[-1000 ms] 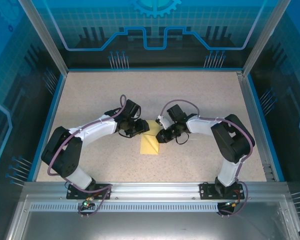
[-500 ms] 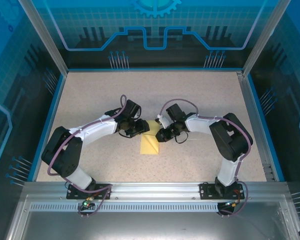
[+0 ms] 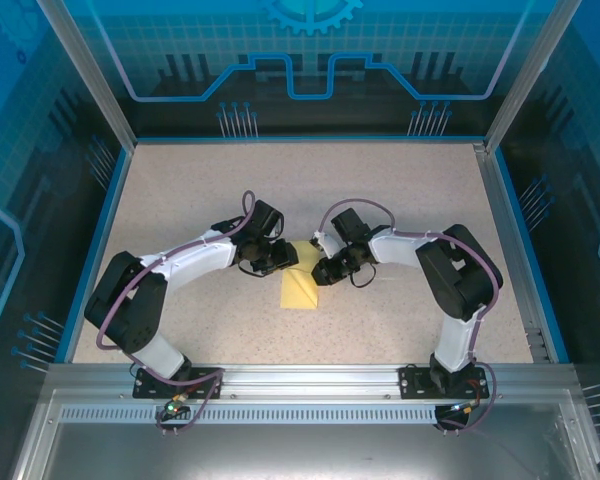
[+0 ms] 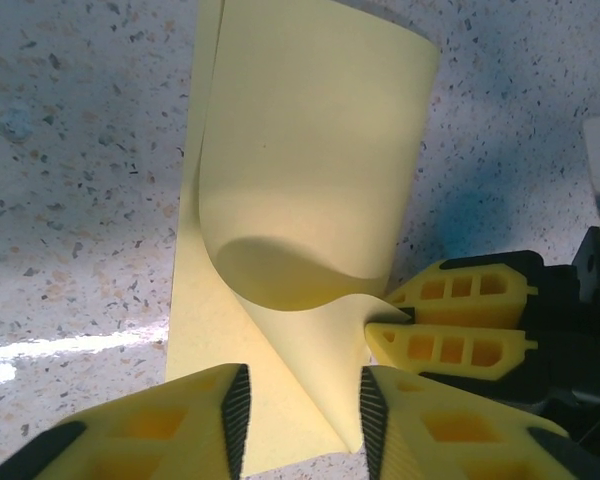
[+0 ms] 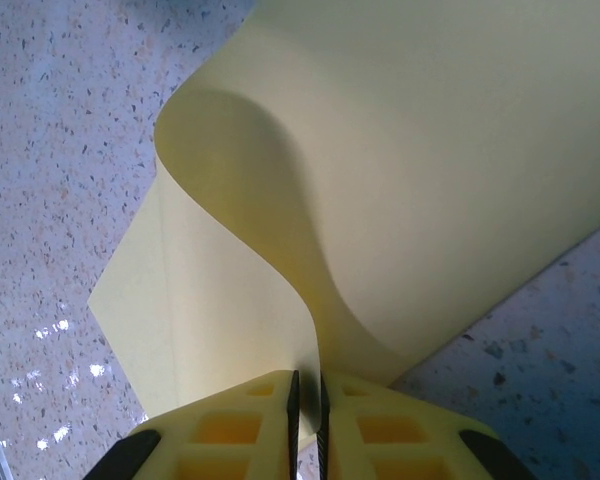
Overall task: Fold a paper plane with a square sheet of paper (pick it up from the middle)
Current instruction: Fold the triangle a second time at the center of the table.
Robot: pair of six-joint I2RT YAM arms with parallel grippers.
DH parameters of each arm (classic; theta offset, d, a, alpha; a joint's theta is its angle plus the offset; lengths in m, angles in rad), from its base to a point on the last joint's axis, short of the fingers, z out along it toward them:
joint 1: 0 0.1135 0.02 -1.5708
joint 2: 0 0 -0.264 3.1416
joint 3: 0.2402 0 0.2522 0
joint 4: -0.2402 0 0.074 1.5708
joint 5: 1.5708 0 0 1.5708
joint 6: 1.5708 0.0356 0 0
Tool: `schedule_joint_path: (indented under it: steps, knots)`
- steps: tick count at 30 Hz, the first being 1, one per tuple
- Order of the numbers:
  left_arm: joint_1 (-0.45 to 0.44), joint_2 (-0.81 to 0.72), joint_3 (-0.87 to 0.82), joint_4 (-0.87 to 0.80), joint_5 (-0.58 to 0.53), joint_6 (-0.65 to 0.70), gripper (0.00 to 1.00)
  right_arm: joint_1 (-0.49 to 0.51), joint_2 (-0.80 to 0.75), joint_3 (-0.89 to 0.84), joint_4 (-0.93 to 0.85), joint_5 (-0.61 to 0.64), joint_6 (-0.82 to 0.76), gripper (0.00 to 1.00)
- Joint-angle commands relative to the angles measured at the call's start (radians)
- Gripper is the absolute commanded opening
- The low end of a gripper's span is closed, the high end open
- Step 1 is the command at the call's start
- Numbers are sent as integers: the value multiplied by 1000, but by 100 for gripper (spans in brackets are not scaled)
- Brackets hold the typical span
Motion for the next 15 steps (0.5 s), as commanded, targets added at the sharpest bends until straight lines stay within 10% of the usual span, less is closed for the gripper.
schedule_joint_path:
  steps: [1, 7, 15]
  knots:
    - [-8, 16, 12, -10, 22, 4, 30, -13, 18, 22, -25, 3, -16, 15]
    - [-8, 22, 2, 26, 57, -30, 5, -13, 23, 20, -20, 0, -12, 15]
    - [-10, 52, -30, 139, 153, -108, 0, -13, 34, 20, -19, 1, -13, 15]
